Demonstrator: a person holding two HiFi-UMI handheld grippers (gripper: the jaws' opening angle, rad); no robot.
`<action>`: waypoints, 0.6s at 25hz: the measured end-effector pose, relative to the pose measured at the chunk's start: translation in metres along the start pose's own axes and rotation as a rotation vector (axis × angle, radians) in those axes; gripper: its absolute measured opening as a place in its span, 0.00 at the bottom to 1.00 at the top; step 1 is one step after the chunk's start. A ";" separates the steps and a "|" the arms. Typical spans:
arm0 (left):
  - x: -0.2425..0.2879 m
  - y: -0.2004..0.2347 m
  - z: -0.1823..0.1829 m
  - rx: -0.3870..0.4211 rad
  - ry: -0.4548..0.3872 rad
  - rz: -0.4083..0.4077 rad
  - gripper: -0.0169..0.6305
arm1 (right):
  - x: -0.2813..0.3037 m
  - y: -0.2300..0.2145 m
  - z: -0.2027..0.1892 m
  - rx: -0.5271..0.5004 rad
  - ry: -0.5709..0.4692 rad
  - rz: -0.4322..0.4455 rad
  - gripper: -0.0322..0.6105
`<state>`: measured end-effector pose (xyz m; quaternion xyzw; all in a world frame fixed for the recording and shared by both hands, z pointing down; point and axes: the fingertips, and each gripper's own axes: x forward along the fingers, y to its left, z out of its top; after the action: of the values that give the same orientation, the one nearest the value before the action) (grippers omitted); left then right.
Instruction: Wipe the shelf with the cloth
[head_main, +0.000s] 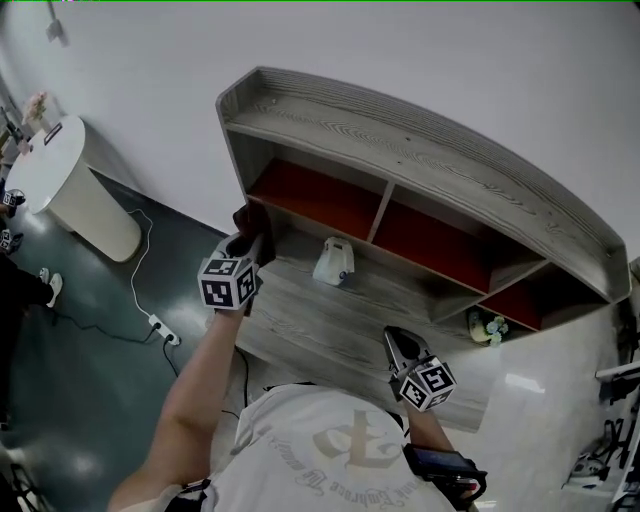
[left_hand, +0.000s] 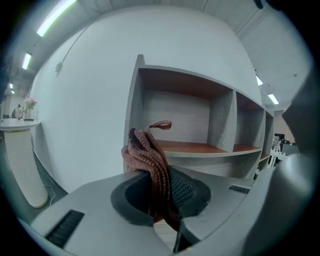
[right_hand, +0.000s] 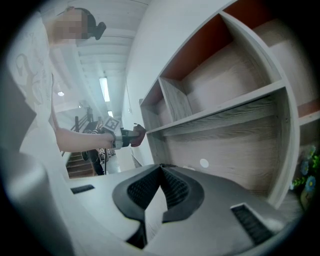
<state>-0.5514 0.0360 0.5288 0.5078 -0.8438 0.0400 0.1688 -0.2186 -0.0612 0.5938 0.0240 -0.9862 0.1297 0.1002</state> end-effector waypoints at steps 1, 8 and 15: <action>-0.004 -0.006 -0.004 -0.003 -0.019 -0.018 0.14 | 0.001 -0.001 0.000 -0.001 0.001 0.000 0.06; -0.027 -0.058 -0.024 0.004 -0.109 -0.158 0.14 | 0.010 -0.001 0.006 -0.018 -0.001 0.009 0.06; -0.033 -0.120 -0.062 0.009 -0.089 -0.346 0.14 | 0.016 0.004 0.013 -0.051 -0.008 0.050 0.06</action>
<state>-0.4177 0.0209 0.5638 0.6474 -0.7503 -0.0086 0.1334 -0.2371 -0.0613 0.5838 -0.0026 -0.9899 0.1071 0.0934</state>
